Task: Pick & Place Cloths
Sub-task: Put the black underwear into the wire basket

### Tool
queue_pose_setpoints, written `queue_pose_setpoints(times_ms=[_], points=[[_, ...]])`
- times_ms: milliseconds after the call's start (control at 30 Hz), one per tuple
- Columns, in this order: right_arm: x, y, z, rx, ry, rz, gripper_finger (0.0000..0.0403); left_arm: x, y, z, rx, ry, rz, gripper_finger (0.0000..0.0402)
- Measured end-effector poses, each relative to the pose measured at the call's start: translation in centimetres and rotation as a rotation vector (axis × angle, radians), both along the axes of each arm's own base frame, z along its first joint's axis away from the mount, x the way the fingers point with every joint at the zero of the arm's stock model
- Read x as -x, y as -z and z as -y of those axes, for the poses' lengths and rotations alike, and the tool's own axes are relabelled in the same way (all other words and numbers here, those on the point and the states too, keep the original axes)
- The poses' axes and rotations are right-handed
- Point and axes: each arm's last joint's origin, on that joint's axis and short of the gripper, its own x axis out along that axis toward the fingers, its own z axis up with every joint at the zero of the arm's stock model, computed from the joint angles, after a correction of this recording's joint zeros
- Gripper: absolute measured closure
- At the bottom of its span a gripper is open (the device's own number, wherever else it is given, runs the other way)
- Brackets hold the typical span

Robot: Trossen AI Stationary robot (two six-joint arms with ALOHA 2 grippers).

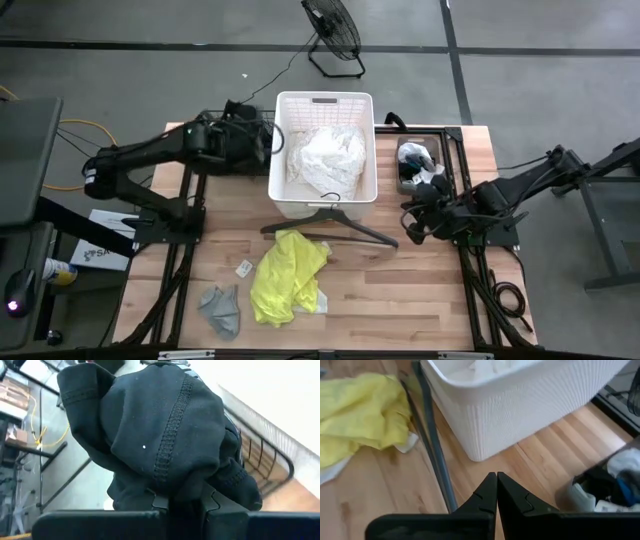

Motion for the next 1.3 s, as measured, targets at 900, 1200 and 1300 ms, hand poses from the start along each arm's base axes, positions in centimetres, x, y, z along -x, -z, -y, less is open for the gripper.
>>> queue_pose_setpoints(times_ms=[900,1200,1300], points=[[-1.3,-0.6,-0.8,0.158,-0.204,0.114,0.0400,1.0,6.5,-11.0,0.290,-0.030,0.188,0.0380],[-1.0,0.5,-0.8,0.128,-0.340,0.331,0.0401,1.6,10.8,-12.1,0.374,-0.008,0.239,0.0380],[-0.1,2.0,-0.3,0.108,-0.334,0.404,0.0401,1.7,11.4,-12.2,0.388,-0.004,0.246,0.0380]])
